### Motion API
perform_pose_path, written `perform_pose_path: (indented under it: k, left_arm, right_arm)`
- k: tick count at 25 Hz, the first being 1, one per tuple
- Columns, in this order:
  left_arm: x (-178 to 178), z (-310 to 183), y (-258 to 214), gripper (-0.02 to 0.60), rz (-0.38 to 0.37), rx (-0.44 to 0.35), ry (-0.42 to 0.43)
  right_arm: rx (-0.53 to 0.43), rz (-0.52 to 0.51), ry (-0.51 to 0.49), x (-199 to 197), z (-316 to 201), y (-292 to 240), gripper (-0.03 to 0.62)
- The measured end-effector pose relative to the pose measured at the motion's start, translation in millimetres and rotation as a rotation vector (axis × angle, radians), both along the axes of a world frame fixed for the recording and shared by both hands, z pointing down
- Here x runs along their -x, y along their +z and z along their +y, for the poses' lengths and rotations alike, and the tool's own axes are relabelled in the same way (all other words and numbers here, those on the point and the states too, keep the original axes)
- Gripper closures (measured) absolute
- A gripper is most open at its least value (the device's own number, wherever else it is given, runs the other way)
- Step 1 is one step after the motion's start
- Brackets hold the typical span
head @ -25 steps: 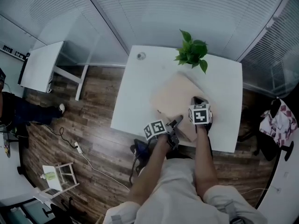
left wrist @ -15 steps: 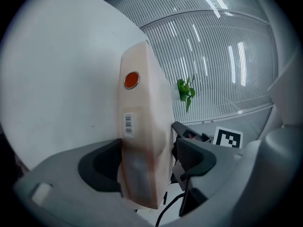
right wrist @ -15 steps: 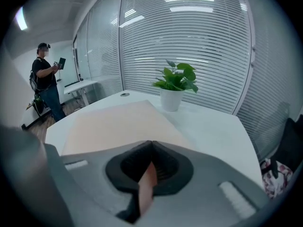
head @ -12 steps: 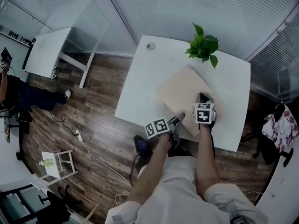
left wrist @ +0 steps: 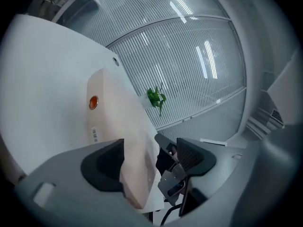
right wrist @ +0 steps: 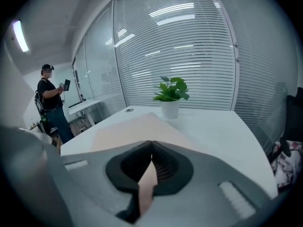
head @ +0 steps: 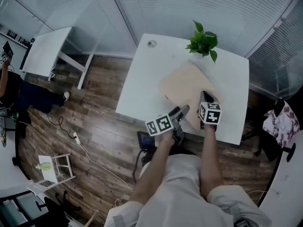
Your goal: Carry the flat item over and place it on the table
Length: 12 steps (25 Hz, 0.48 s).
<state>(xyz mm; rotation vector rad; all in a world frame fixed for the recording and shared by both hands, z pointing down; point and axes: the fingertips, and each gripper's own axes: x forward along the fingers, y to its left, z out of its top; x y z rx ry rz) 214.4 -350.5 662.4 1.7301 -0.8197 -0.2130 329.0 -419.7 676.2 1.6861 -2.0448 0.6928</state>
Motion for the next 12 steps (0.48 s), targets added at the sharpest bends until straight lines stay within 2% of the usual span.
perform_pose_path:
  k: [4,12]
  left_arm:
    - [-3.7,19.9,-19.3,0.227,-0.026,-0.07,0.044]
    - [14.8,73.4,-54.8,0.227,-0.058,-0.176,0.019]
  right_arm:
    - [-0.007,0.007,-0.005,0.5,34.5,-16.2,0.592]
    - [-0.058,-0.002,-0.009,17.5,114.5,-49.6,0.592]
